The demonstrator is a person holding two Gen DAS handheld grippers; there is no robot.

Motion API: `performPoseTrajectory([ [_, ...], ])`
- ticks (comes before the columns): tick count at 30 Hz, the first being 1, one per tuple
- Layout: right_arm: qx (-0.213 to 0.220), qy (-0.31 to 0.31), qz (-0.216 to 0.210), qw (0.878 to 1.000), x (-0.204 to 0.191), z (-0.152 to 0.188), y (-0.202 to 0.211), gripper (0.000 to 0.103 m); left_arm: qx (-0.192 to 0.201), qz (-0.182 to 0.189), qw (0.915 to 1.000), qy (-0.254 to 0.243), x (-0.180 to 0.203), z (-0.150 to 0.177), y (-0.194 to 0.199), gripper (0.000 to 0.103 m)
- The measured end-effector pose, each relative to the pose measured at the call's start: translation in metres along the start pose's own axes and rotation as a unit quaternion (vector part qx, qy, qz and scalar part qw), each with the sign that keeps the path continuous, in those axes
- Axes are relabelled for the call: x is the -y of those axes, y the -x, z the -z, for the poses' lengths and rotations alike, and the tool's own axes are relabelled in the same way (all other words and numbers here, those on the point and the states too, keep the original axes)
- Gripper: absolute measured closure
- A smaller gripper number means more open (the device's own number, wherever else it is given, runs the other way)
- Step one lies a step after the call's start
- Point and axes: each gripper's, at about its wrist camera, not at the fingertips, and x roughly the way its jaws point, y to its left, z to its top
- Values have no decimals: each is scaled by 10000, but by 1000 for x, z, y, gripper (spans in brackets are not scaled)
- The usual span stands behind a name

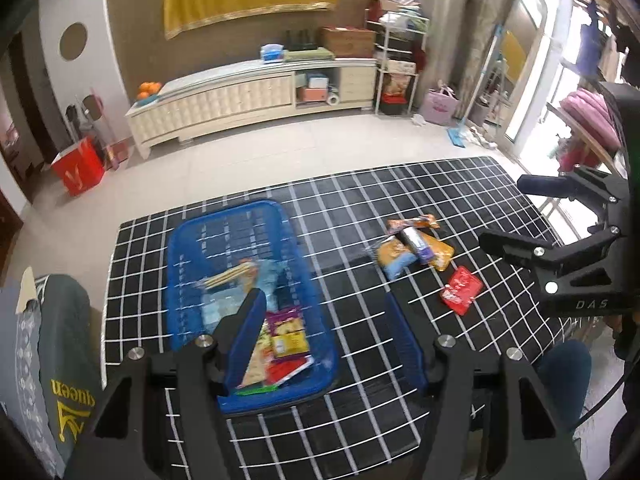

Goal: Organize snacks
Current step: 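Lower the clear cracker sleeve into the basket and open the right tool, then move both tools back over the remaining snacks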

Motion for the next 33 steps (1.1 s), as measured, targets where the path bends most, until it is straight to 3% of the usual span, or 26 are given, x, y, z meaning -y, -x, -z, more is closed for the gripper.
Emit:
performPoseTrajectory([
  [8, -17, -298, -21, 9996, 41, 28, -4, 14, -143, 85, 9993, -329, 57, -13, -27, 44],
  [15, -323, -698, -57, 9970, 85, 43, -35, 14, -563, 58, 9981, -243, 87, -22, -69, 44],
  [17, -377, -754, -92, 9964, 94, 46, -45, 14, -665, -112, 9966, -474, 99, -26, -84, 44],
  [19, -467, -787, -75, 9958, 104, 46, -59, 14, -840, -33, 9951, -528, 106, -29, -99, 44],
  [33, -1105, -1155, -221, 9869, 141, 51, -170, 14, -1434, 10, 9895, 191, 113, -53, -216, 44],
])
